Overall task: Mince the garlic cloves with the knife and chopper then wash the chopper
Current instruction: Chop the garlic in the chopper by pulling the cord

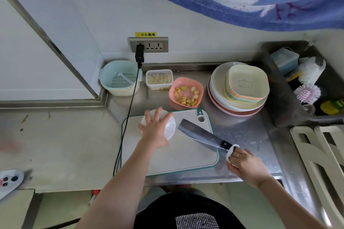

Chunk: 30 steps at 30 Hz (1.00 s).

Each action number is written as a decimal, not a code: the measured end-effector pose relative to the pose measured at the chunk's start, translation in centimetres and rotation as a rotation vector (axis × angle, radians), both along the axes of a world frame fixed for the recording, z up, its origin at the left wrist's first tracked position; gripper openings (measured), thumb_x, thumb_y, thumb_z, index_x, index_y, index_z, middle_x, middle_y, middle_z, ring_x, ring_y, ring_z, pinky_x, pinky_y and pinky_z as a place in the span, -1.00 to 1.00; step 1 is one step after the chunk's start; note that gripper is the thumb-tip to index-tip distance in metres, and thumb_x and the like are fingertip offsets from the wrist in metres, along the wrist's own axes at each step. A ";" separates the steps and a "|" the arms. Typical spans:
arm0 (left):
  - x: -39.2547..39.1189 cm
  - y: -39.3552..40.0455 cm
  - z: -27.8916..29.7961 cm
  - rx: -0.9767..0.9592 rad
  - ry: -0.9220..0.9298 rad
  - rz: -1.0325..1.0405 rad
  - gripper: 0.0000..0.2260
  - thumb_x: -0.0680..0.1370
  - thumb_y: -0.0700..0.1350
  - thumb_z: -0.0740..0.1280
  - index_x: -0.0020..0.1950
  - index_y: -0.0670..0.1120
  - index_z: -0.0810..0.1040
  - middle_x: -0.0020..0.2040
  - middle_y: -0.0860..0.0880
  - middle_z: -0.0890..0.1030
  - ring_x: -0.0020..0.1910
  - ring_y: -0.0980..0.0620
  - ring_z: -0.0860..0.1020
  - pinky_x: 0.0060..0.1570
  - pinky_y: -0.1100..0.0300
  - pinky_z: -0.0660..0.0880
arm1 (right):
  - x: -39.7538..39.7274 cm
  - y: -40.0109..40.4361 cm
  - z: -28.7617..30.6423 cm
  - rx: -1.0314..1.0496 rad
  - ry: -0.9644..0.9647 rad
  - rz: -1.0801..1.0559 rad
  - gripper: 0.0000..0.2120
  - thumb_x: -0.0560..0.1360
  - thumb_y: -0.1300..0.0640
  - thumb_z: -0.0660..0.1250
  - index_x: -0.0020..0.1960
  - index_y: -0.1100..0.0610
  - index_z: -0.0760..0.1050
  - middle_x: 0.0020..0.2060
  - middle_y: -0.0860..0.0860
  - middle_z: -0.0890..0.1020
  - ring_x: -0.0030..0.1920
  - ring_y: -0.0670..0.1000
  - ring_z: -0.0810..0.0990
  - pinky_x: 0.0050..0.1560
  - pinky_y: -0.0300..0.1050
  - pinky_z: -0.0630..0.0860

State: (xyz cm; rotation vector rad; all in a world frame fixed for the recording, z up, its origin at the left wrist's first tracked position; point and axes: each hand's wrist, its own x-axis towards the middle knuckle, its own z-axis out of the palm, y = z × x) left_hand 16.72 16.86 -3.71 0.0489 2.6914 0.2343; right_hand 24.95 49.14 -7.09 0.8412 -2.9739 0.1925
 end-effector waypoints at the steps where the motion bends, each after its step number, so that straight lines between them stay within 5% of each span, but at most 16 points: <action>1: 0.0 0.0 0.0 -0.001 0.001 0.005 -0.07 0.25 -0.04 0.53 0.44 0.31 0.04 0.51 0.08 -0.13 0.46 -0.26 -0.15 0.17 -0.28 0.31 | -0.8 -0.3 0.4 0.008 -0.036 -0.032 -0.62 0.51 -0.06 0.14 -0.34 0.06 0.59 -0.34 -0.07 0.61 -0.21 0.01 0.60 -0.25 -0.20 0.52; 8: -0.5 -0.1 0.7 -0.006 -0.120 -0.041 0.09 0.20 -0.02 0.62 0.50 0.25 -0.04 0.53 0.05 -0.30 0.47 -0.32 -0.32 0.24 -0.49 0.14 | -6.7 -11.9 2.6 0.073 -0.049 0.210 -0.65 0.47 -0.05 0.11 -0.27 0.03 0.62 -0.27 -0.05 0.65 -0.15 -0.01 0.62 -0.10 -0.10 0.54; 13: -0.7 -0.4 0.9 -0.031 -0.123 -0.058 0.06 0.22 -0.11 0.59 0.49 0.27 -0.03 0.52 0.01 -0.26 0.46 -0.38 -0.20 0.23 -0.49 0.17 | -7.8 -18.4 2.3 0.162 -0.198 0.281 -0.72 0.61 0.03 0.09 0.14 0.06 0.54 0.03 0.06 0.63 0.14 0.12 0.48 0.13 0.09 0.31; 18: -0.5 -0.1 0.5 0.032 -0.089 0.020 -0.03 0.25 -0.15 0.54 0.43 0.30 0.02 0.49 0.04 -0.19 0.45 -0.33 -0.14 0.18 -0.35 0.30 | -7.9 -17.4 1.8 0.020 -0.070 0.297 -0.70 0.40 -0.06 0.13 -0.32 -0.04 0.60 -0.42 -0.12 0.59 -0.24 -0.02 0.57 -0.27 -0.16 0.45; 21: -0.5 0.0 0.3 0.054 -0.080 0.067 -0.03 0.23 -0.19 0.51 0.42 0.32 0.02 0.49 0.07 -0.18 0.45 -0.31 -0.14 0.17 -0.28 0.32 | -7.3 -15.6 2.0 0.044 -0.127 0.233 -0.77 0.37 -0.04 0.24 -0.37 0.00 0.58 -0.41 -0.11 0.59 -0.24 -0.03 0.57 -0.25 -0.22 0.46; 26: -0.8 0.1 0.3 0.059 -0.067 0.120 -0.02 0.23 -0.16 0.50 0.44 0.32 0.01 0.48 0.06 -0.16 0.44 -0.28 -0.13 0.17 -0.23 0.35 | -5.3 -7.8 0.2 0.228 -0.288 -0.136 -0.54 0.55 -0.04 -0.08 -0.14 0.13 0.54 -0.12 0.03 0.61 0.07 0.04 0.48 0.09 -0.06 0.33; 30: -0.8 0.2 0.1 0.039 -0.055 0.128 -0.03 0.24 -0.16 0.49 0.43 0.33 0.01 0.46 0.06 -0.15 0.43 -0.29 -0.11 0.15 -0.20 0.37 | -5.4 -7.7 0.6 0.220 -0.318 -0.285 -0.58 0.63 0.00 -0.04 -0.15 0.15 0.50 -0.11 0.06 0.57 0.06 0.06 0.48 0.12 -0.07 0.30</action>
